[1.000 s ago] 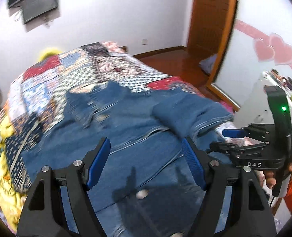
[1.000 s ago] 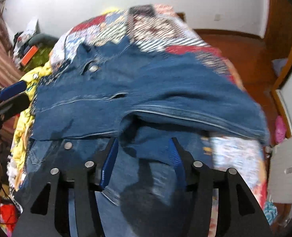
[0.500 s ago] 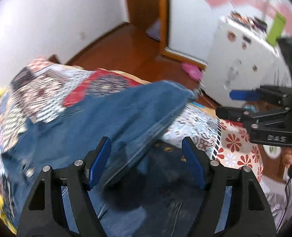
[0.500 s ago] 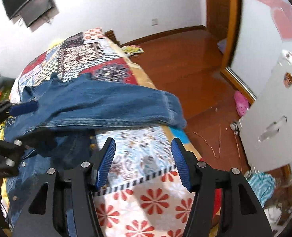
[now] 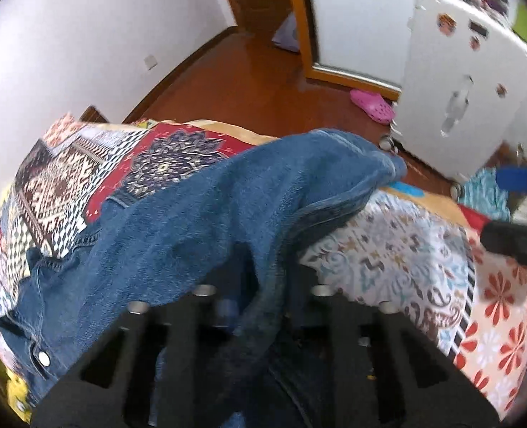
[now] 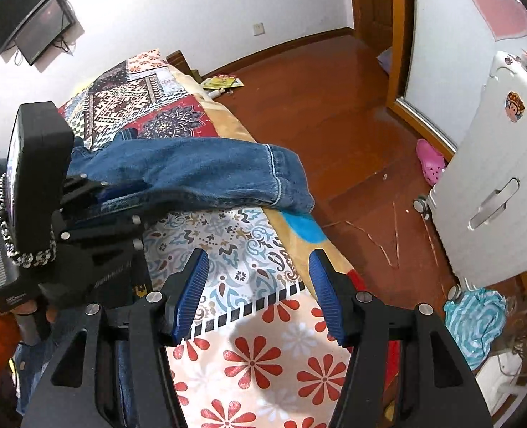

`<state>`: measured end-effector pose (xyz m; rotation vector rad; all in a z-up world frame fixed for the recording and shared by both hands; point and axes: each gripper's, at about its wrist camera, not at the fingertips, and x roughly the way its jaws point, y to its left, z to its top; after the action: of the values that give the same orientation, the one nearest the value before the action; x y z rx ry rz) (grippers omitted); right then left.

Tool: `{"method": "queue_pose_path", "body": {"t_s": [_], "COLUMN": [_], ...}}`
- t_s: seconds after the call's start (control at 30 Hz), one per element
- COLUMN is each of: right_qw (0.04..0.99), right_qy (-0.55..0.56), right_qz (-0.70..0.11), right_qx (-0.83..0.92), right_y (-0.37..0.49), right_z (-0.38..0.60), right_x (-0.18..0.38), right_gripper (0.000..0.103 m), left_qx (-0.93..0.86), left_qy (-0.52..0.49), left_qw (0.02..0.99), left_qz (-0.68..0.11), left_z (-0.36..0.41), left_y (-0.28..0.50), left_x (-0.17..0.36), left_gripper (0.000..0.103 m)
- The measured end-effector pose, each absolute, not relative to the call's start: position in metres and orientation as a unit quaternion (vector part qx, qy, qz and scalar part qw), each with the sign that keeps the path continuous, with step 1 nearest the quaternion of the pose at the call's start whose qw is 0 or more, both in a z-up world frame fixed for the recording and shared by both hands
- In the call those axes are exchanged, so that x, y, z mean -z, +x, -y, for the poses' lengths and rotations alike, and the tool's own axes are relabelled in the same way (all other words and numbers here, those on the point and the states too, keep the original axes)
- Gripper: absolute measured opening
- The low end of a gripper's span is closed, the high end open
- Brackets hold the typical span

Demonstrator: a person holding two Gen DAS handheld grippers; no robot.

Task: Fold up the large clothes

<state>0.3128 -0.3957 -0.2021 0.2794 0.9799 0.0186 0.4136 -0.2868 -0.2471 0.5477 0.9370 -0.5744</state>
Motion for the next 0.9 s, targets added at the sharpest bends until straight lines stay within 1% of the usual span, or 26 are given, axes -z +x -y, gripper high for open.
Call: {"method": "queue_pose_path", "body": {"t_s": [0.1, 0.27, 0.33, 0.4, 0.5, 0.63, 0.73, 0.9], "right_qw": [0.872, 0.875, 0.877, 0.880, 0.884, 0.886, 0.883, 0.870], "right_qy": [0.134, 0.120, 0.116, 0.111, 0.096, 0.068, 0.041, -0.001], "right_qz": [-0.471, -0.469, -0.465, -0.460, -0.453, -0.451, -0.454, -0.473], "right_qx": [-0.012, -0.023, -0.031, -0.042, -0.063, -0.089, -0.112, -0.139], "right_y": [0.312, 0.314, 0.316, 0.317, 0.321, 0.328, 0.333, 0.339], "right_z": [0.395, 0.385, 0.378, 0.370, 0.350, 0.324, 0.300, 0.268], "right_x": [0.202, 0.196, 0.191, 0.186, 0.178, 0.172, 0.173, 0.186], "right_gripper": [0.055, 0.055, 0.055, 0.055, 0.055, 0.056, 0.059, 0.060], "left_qx": [0.285, 0.273, 0.263, 0.245, 0.217, 0.180, 0.154, 0.146], "left_qy": [0.193, 0.125, 0.088, 0.072, 0.042, 0.019, 0.016, 0.035], "left_qw": [0.828, 0.864, 0.878, 0.892, 0.904, 0.904, 0.891, 0.862], "left_qz": [-0.442, -0.405, -0.389, -0.374, -0.367, -0.388, -0.427, -0.485], "left_z": [0.273, 0.234, 0.202, 0.175, 0.127, 0.071, 0.036, 0.018], "left_y": [0.419, 0.418, 0.417, 0.415, 0.407, 0.395, 0.382, 0.362], "left_x": [0.224, 0.165, 0.139, 0.123, 0.110, 0.123, 0.154, 0.202], "left_gripper": [0.011, 0.009, 0.009, 0.009, 0.009, 0.009, 0.009, 0.011]}}
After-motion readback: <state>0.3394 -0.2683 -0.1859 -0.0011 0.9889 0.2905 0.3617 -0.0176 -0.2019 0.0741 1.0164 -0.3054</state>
